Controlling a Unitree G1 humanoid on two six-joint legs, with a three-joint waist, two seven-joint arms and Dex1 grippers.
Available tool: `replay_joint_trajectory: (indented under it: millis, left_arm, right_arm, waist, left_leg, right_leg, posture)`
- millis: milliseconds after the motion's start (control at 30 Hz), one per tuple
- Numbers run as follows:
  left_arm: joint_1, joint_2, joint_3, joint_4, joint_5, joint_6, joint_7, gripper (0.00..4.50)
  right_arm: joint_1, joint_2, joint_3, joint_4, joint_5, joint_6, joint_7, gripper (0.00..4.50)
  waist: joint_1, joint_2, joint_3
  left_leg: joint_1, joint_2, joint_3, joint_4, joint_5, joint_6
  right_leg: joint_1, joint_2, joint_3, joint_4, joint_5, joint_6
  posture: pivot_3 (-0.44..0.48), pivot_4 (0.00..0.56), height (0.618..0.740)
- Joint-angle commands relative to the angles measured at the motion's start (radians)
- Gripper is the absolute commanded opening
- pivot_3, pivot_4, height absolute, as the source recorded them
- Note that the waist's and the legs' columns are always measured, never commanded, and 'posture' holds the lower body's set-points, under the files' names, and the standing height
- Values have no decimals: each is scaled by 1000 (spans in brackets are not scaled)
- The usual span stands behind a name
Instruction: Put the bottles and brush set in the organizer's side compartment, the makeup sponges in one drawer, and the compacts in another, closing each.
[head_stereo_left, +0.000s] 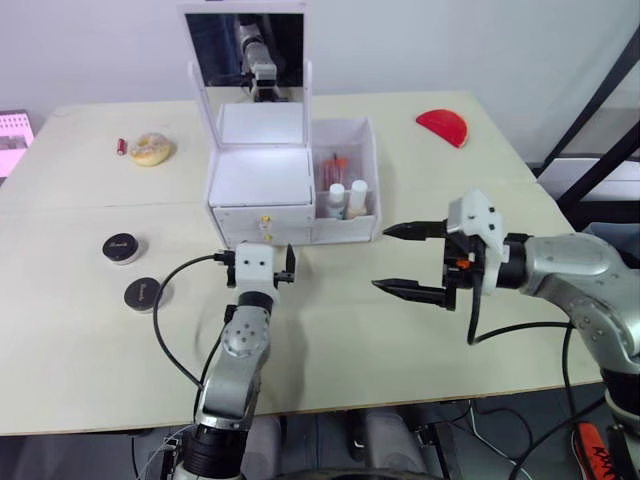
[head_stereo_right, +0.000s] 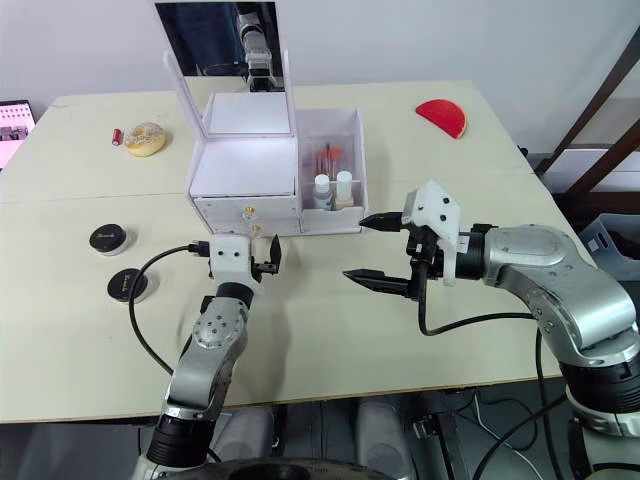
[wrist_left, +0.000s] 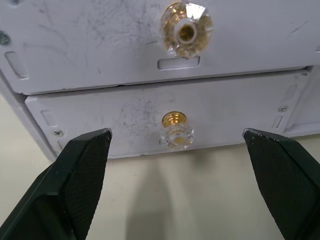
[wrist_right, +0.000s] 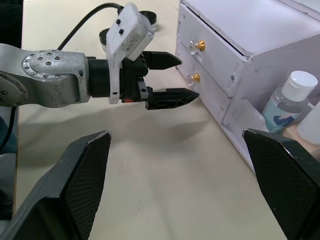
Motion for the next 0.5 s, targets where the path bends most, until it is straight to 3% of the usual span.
replay_joint_trajectory:
  millis: [33,133,367,400,500]
  left_arm:
    - [-22,-7,3,-11,7,-31,-5,4423]
    - [-24,-8,8,-10,4,-37,-7,3692]
    - [-35,-6,11,0,5,-48,-12,311]
    - [-36,-5,11,0,6,-49,-13,31]
    - [-36,-2,12,-1,6,-50,-18,31]
  right_arm:
    - [-6,-1,-21,-24,7,-9,-3,4500]
    - [-6,-1,-21,-29,8,-6,-7,4500]
    - [0,-1,-22,-33,10,-4,-9,4500]
    - [3,-2,-23,-34,9,-4,-9,4500]
    - [5,-2,-23,-35,9,-3,-11,4500]
  waist:
    - [0,0,0]
    - [0,0,0]
    - [0,0,0]
    - [0,0,0]
    - [0,0,0]
  left_leg:
    - [0,0,0,0,0,0]
    - [0,0,0,0,0,0]
    - [0,0,0,0,0,0]
    - [0,0,0,0,0,0]
    - [0,0,0,0,0,0]
  right_leg:
    - [0,0,0,0,0,0]
    - [0,0,0,0,0,0]
    - [0,0,0,0,0,0]
    - [0,0,0,0,0,0]
    - [0,0,0,0,0,0]
  posture:
    - [0,150,739]
    - [0,150,739]
    - [0,150,739]
    - [0,150,739]
    - [0,150,739]
